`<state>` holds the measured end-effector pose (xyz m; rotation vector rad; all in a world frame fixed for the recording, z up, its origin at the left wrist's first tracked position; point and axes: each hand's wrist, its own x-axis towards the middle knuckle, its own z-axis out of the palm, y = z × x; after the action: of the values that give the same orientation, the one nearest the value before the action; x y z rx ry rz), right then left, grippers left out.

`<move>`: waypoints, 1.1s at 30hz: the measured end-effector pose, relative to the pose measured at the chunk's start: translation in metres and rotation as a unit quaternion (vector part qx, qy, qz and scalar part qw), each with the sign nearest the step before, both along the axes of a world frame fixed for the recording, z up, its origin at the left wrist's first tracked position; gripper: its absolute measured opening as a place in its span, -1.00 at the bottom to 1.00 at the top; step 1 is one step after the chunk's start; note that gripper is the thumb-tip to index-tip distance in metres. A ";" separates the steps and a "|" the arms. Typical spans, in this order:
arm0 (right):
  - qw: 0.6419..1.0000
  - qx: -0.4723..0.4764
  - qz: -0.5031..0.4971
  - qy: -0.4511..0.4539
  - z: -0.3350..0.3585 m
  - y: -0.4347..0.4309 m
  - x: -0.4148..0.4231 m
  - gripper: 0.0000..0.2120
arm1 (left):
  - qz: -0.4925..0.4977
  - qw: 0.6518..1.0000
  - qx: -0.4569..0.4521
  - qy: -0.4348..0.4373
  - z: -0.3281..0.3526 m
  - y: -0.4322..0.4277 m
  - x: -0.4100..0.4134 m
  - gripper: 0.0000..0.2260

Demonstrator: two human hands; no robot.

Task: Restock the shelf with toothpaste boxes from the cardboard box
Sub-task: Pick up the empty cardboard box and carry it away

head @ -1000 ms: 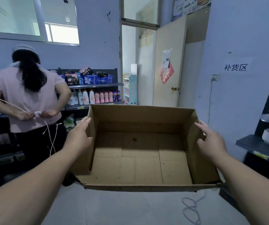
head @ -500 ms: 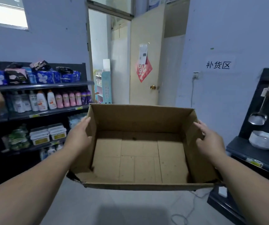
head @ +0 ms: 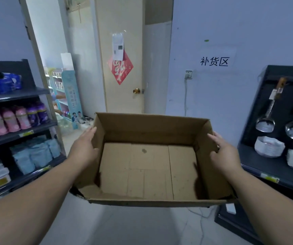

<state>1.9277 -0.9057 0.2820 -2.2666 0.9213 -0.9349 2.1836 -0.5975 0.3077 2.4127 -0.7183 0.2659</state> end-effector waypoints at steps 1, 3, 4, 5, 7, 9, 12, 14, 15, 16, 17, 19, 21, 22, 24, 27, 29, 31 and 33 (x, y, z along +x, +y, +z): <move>1.000 0.003 -0.003 -0.002 -0.004 -0.012 0.011 -0.39 | -0.006 1.000 0.003 -0.001 -0.002 -0.015 0.014 -0.31; 1.000 0.006 -0.012 -0.009 -0.011 -0.043 0.036 -0.39 | -0.012 1.000 0.006 -0.007 -0.006 -0.051 0.044 -0.31; 1.000 0.008 -0.015 -0.010 -0.011 -0.052 0.045 -0.39 | -0.011 1.000 0.010 -0.007 -0.005 -0.061 0.053 -0.32; 1.000 0.008 -0.015 -0.008 -0.011 -0.065 0.055 -0.40 | -0.012 1.000 0.011 -0.006 -0.005 -0.076 0.064 -0.32; 1.000 0.007 -0.018 -0.010 -0.013 -0.102 0.078 -0.40 | -0.020 1.000 0.008 -0.009 -0.007 -0.115 0.094 -0.31; 0.999 0.013 -0.029 -0.007 -0.009 -0.137 0.101 -0.40 | -0.035 0.999 0.006 -0.002 -0.003 -0.154 0.118 -0.32; 0.999 0.018 -0.044 -0.010 0.002 -0.186 0.135 -0.40 | -0.037 0.999 -0.008 -0.005 0.006 -0.210 0.150 -0.34; 0.999 0.013 -0.051 -0.005 0.011 -0.212 0.158 -0.40 | -0.041 0.999 -0.009 -0.005 0.010 -0.242 0.169 -0.35; 0.998 0.015 -0.053 -0.004 0.013 -0.224 0.169 -0.40 | -0.044 0.999 -0.008 -0.009 0.010 -0.256 0.181 -0.35; 0.998 0.016 -0.055 -0.003 0.015 -0.236 0.181 -0.40 | -0.048 0.999 -0.004 -0.010 0.010 -0.271 0.193 -0.36; 0.998 0.014 -0.057 0.000 0.017 -0.247 0.192 -0.40 | -0.051 0.999 0.004 -0.008 0.010 -0.284 0.206 -0.35; 0.998 0.006 -0.067 0.005 0.017 -0.269 0.212 -0.40 | -0.061 0.998 0.015 -0.003 0.007 -0.311 0.235 -0.35; 0.997 0.002 -0.080 0.008 0.012 -0.291 0.233 -0.40 | -0.080 0.997 0.017 -0.004 0.001 -0.338 0.265 -0.34; 0.996 0.000 -0.087 0.008 0.009 -0.301 0.244 -0.40 | -0.090 0.996 0.021 -0.005 -0.002 -0.351 0.282 -0.34; 0.995 -0.005 -0.103 0.014 0.000 -0.322 0.267 -0.41 | -0.111 0.994 0.021 -0.002 -0.011 -0.381 0.317 -0.33; 0.990 -0.006 -0.138 0.023 -0.015 -0.350 0.304 -0.41 | -0.146 0.989 0.024 0.005 -0.023 -0.432 0.376 -0.32; 0.986 -0.001 -0.161 0.031 -0.024 -0.369 0.331 -0.41 | -0.164 0.986 0.033 0.011 -0.030 -0.468 0.416 -0.31; 0.983 0.003 -0.179 0.039 -0.033 -0.387 0.354 -0.41 | -0.182 0.982 0.043 0.022 -0.034 -0.502 0.451 -0.31; 0.980 0.004 -0.196 0.038 -0.041 -0.404 0.375 -0.41 | -0.201 0.978 0.045 0.032 -0.037 -0.536 0.479 -0.32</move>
<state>2.3031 -1.3094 0.2408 -2.1650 1.4396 -1.0080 2.6625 -1.1335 0.2705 2.2797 -1.1850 -0.0107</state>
